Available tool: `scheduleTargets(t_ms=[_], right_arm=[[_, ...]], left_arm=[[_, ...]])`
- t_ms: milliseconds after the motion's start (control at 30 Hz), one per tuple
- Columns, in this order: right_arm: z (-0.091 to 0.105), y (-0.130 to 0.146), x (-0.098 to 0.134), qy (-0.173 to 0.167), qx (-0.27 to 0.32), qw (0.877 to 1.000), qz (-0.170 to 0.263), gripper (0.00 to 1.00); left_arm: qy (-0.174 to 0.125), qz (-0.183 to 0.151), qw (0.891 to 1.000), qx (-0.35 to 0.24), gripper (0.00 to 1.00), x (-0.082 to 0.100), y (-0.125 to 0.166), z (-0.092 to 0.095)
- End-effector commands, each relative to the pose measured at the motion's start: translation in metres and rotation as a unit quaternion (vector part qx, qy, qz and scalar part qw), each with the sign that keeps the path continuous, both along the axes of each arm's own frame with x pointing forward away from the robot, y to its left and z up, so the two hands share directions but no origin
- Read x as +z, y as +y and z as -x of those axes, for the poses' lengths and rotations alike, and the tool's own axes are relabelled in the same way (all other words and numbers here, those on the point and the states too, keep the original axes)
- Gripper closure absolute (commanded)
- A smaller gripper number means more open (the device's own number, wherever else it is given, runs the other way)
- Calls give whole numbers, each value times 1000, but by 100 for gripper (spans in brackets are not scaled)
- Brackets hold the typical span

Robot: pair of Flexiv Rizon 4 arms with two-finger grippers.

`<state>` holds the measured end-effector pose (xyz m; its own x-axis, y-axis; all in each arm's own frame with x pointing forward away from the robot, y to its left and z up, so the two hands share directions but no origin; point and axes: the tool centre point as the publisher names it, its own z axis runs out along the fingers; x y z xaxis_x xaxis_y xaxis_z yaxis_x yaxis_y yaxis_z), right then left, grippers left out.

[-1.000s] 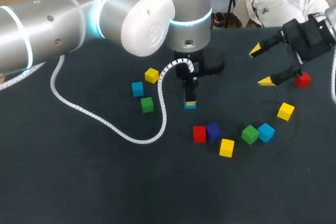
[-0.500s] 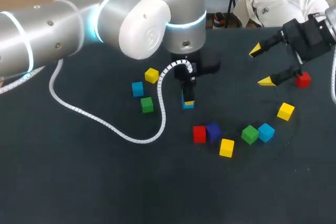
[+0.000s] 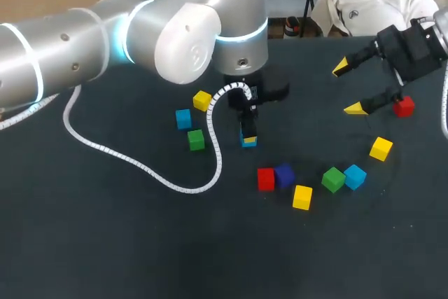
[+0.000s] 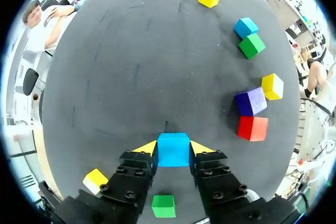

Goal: Place the blue cubes, place green cubes on the blue cubes, place the yellow cubes on the green cubes, then place the red cubes on the yellow cubes, and place purple cube on the red cubes.

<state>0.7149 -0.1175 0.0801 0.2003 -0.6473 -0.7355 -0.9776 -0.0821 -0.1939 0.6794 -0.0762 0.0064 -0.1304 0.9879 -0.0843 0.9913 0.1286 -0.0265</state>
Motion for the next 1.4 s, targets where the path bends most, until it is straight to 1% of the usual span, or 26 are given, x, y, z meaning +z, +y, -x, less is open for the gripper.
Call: scheduleTargets(t_ms=[33, 300, 433, 700, 1033, 1400], right_arm=[[0, 0, 0, -1, 0, 1000, -1, 0], [0, 0, 0, -1, 0, 1000, -1, 0], [0, 0, 0, -1, 0, 1000, -1, 0], [0, 0, 0, -1, 0, 1000, -1, 0], [0, 0, 0, -1, 0, 1000, -1, 0], [0, 0, 0, -1, 0, 1000, -1, 0]], left_arm=[[-1, -13, 1000, -5, 100, 0, -3, -10], [1, -25, 1000, -12, 100, -3, -5, -23], [7, -21, 1000, -11, 100, -6, -6, -27], [9, -16, 1000, -11, 100, -7, -7, -35], [14, -11, 1000, -5, 100, -9, -4, -36], [22, -16, 1000, -2, 100, -15, -2, -33]])
